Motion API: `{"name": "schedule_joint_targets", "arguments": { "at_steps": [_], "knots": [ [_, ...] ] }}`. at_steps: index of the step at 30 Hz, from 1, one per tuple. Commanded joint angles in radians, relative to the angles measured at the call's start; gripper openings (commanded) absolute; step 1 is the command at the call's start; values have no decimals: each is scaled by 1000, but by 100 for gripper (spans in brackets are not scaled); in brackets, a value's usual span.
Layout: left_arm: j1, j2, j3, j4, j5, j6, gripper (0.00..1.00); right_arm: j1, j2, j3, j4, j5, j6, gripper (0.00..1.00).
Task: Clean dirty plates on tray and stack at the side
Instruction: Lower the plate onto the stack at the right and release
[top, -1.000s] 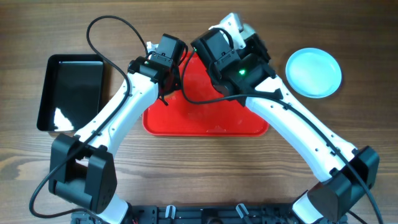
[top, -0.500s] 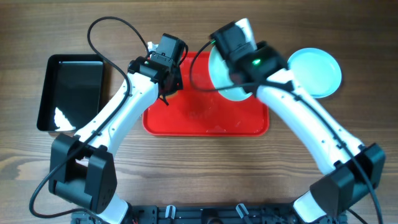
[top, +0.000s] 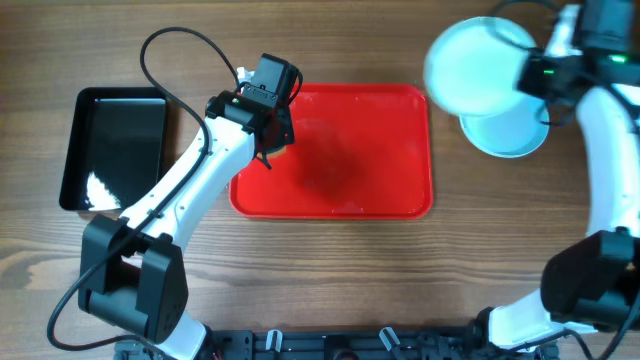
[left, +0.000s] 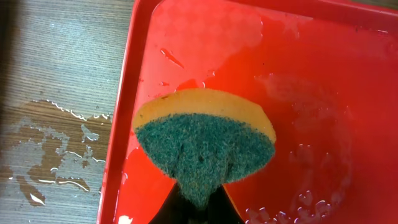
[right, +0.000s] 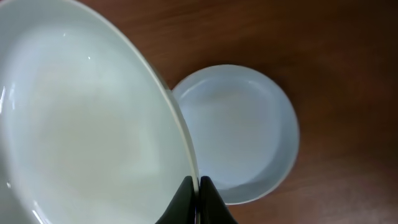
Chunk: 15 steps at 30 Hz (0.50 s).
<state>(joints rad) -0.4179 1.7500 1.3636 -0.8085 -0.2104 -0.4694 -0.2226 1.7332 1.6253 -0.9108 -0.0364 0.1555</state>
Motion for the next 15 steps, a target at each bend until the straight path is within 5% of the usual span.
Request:
{"name": "schedule_joint_targets", "arguments": {
  "at_steps": [1, 15],
  "knots": [
    [2, 1, -4, 11, 23, -15, 4, -94, 2, -46, 47, -121, 79, 4],
    [2, 1, -4, 6, 42, -17, 4, -199, 59, -391, 398, -31, 288, 4]
  ]
}}
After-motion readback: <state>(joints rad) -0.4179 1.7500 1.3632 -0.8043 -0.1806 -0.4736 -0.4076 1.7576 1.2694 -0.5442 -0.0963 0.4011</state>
